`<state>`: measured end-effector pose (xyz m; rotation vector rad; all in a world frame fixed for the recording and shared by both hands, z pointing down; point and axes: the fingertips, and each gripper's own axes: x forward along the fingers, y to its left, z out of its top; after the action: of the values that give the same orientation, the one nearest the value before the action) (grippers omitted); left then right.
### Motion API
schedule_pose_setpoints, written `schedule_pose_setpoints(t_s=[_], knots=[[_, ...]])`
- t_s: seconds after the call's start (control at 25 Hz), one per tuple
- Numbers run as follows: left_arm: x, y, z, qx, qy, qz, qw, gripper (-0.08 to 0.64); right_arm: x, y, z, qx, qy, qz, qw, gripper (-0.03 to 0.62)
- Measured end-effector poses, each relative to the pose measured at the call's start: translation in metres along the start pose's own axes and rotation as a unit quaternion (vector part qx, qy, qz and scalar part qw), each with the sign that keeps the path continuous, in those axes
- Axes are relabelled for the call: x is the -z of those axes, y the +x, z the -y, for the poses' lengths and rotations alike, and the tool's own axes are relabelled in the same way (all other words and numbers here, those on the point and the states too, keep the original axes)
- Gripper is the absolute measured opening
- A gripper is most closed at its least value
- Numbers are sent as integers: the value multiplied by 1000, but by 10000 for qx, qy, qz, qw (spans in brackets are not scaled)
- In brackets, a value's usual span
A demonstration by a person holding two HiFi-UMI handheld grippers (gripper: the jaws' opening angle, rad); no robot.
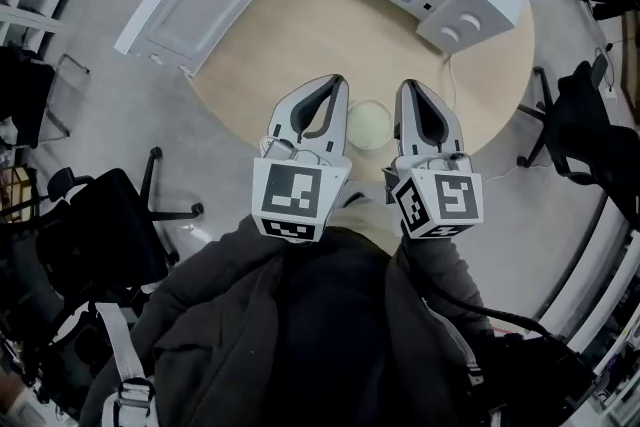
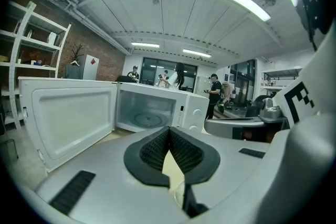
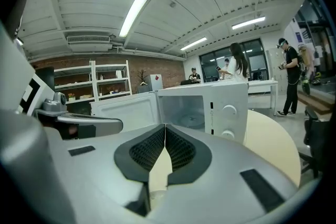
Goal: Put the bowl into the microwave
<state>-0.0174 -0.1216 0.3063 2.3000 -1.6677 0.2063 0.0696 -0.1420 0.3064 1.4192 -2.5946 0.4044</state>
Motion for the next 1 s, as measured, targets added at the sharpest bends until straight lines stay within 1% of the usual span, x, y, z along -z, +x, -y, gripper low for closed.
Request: schedule_pose_setpoints(t_s=[0.12,0.28,0.4,0.52,0.72,0.88,1.0], knots=[[-8,10,-4,-29,31,112,9999,9,-9,12,5,-52,-63,87,9999,9],[-11,17,-6,-176,0,220,9996,9,-14,17,13,-142,-136,181,9996,9],[-6,20,0,-252,-32,236,9994,9,-12,14,20,-180,-154,197,9995,9],[6,17,7,-339,-73,176,9992,9,0,7,24,-224,-141,150,9995,9],[43,9,23,-450,-167,-45,9988,9,40,-7,32,-327,-41,-93,9994,9],[88,2,31,-581,-322,-255,9975,9,95,-18,34,-483,39,-444,9978,10],[117,-2,31,-721,-420,-336,9959,9,134,-22,37,-557,132,-701,9959,12]])
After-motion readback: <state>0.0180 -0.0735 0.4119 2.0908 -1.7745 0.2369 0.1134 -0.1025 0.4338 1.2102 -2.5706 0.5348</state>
